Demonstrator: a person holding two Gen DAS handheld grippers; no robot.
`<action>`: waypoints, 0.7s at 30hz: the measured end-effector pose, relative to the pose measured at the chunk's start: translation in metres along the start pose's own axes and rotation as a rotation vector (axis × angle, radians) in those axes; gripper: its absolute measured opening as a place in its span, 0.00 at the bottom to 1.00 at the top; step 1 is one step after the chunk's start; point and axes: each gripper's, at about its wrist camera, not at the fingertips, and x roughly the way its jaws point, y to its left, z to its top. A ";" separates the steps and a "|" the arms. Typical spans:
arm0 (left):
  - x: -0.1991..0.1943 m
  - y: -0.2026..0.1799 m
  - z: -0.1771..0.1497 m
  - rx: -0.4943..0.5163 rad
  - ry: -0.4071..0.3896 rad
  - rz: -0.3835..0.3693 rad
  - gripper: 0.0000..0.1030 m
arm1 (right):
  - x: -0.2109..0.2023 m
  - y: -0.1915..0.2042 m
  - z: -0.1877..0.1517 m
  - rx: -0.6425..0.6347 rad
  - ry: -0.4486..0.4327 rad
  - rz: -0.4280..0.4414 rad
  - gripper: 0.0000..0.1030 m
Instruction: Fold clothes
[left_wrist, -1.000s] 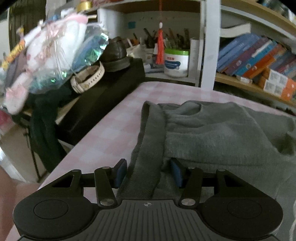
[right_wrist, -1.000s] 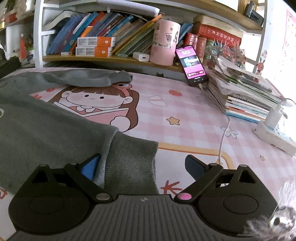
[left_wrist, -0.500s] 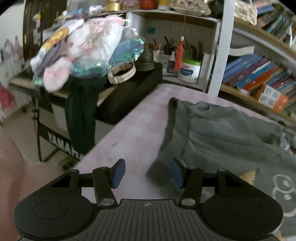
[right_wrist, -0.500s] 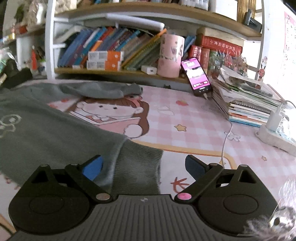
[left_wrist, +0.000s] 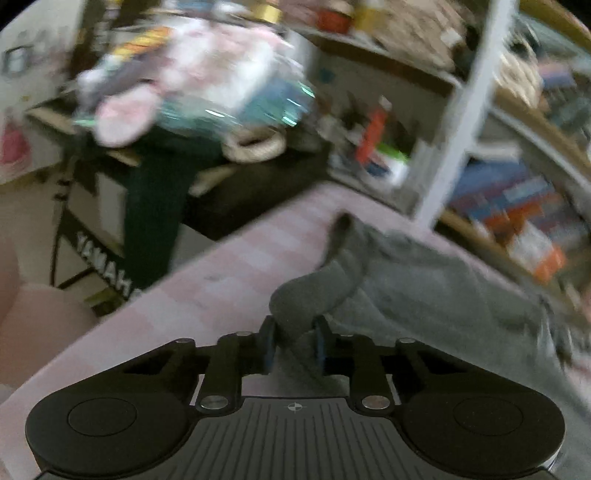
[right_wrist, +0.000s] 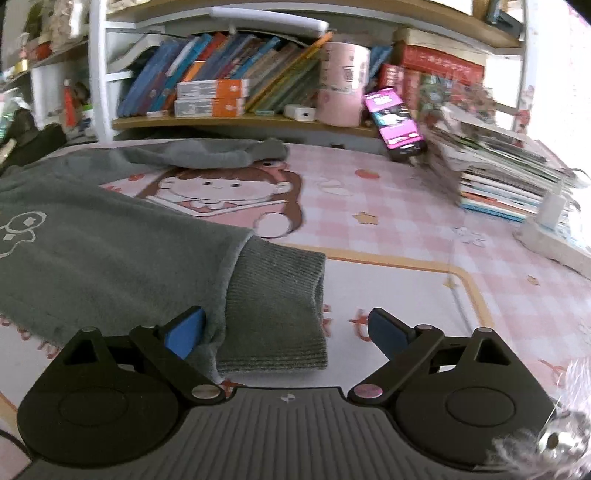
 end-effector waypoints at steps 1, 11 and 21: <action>0.001 0.003 0.000 -0.011 0.005 0.015 0.19 | 0.001 0.003 0.000 -0.005 0.001 0.021 0.91; 0.000 -0.008 -0.010 0.104 0.049 0.032 0.23 | -0.003 -0.007 -0.001 0.011 0.019 -0.026 0.91; -0.021 -0.019 -0.012 0.195 -0.029 0.129 0.67 | -0.012 0.000 0.001 -0.017 -0.032 -0.034 0.92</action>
